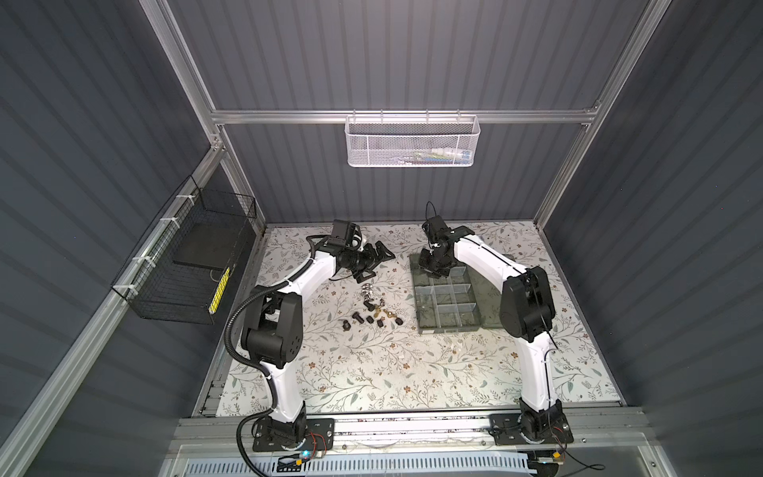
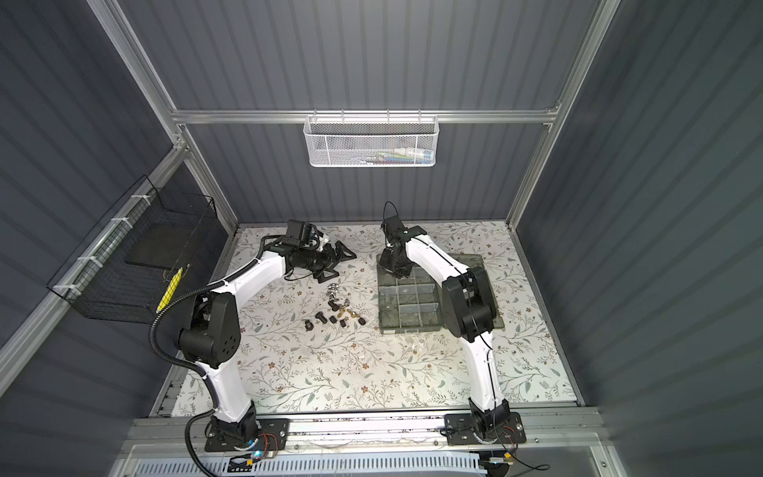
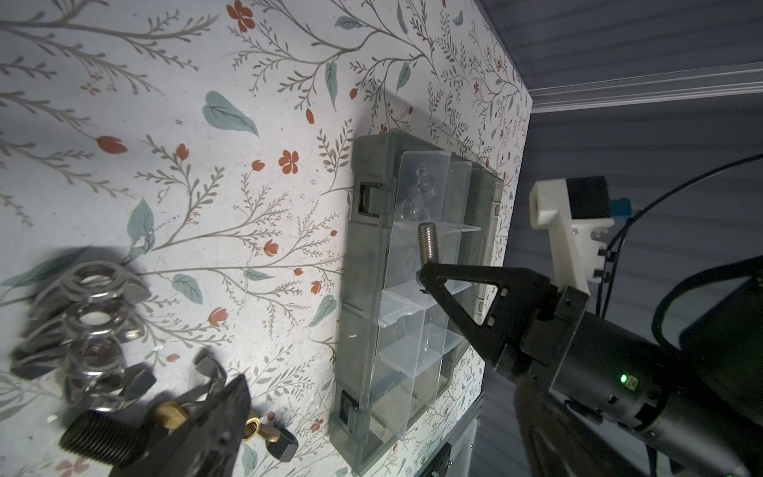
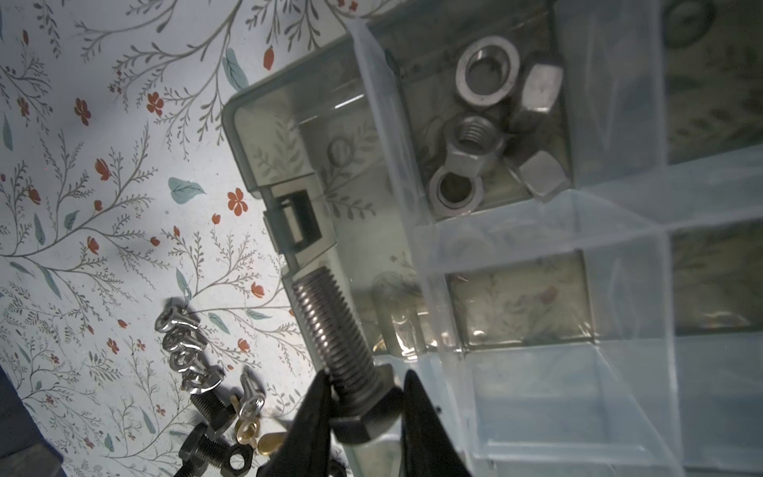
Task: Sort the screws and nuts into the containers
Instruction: 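Lift the held bolt and carry it over the box with the right gripper, then open the right gripper to drop the bolt into a compartment, then withdraw the right gripper while the left gripper lowers over a black bolt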
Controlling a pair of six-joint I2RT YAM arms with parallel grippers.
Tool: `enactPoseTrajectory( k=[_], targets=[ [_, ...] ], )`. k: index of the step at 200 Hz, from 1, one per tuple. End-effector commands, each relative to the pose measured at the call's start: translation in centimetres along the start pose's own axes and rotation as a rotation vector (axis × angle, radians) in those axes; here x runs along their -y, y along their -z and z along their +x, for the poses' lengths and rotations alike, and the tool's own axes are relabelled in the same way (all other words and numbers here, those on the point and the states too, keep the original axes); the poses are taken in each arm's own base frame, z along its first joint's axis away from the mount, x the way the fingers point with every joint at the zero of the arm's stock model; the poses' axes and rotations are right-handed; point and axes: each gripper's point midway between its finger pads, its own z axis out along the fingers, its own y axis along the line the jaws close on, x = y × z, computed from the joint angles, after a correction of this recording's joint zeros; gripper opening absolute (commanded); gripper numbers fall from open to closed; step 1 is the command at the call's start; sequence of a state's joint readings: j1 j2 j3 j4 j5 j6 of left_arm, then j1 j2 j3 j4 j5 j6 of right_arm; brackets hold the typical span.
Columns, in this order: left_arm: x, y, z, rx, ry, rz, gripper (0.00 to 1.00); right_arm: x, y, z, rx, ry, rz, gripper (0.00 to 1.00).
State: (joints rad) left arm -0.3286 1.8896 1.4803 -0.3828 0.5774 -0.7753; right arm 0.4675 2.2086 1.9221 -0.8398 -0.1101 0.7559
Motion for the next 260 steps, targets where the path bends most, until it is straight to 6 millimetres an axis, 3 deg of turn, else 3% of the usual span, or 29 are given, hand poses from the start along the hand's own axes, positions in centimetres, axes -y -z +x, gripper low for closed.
enactPoseTrajectory(
  k=[1, 64, 105, 169, 214, 260],
  targets=[
    [0.8, 0.3, 0.6, -0.024, -0.008, 0.010, 1.00, -0.7, -0.9, -0.5, -0.005, -0.003, -0.008, 0.25],
    [0.9, 0.4, 0.9, -0.039, -0.004, 0.012, 1.00, -1.0, -1.1, -0.7, -0.019, 0.010, -0.004, 0.34],
    [0.6, 1.2, 1.6, -0.056, -0.044, -0.019, 1.00, -1.1, -0.2, -0.5, -0.016, -0.001, -0.003, 0.44],
    [-0.9, 2.8, 2.7, -0.086, -0.145, -0.141, 1.00, -2.7, 4.1, -0.3, 0.037, 0.005, -0.004, 0.56],
    [-2.6, 3.3, 1.0, 0.018, -0.085, -0.256, 1.00, -5.1, 7.0, -0.4, 0.077, 0.110, -0.086, 0.59],
    [-4.3, 5.5, 0.4, 0.081, -0.019, -0.426, 1.00, -6.6, 11.1, -0.2, 0.152, 0.314, -0.170, 0.69]
  ],
)
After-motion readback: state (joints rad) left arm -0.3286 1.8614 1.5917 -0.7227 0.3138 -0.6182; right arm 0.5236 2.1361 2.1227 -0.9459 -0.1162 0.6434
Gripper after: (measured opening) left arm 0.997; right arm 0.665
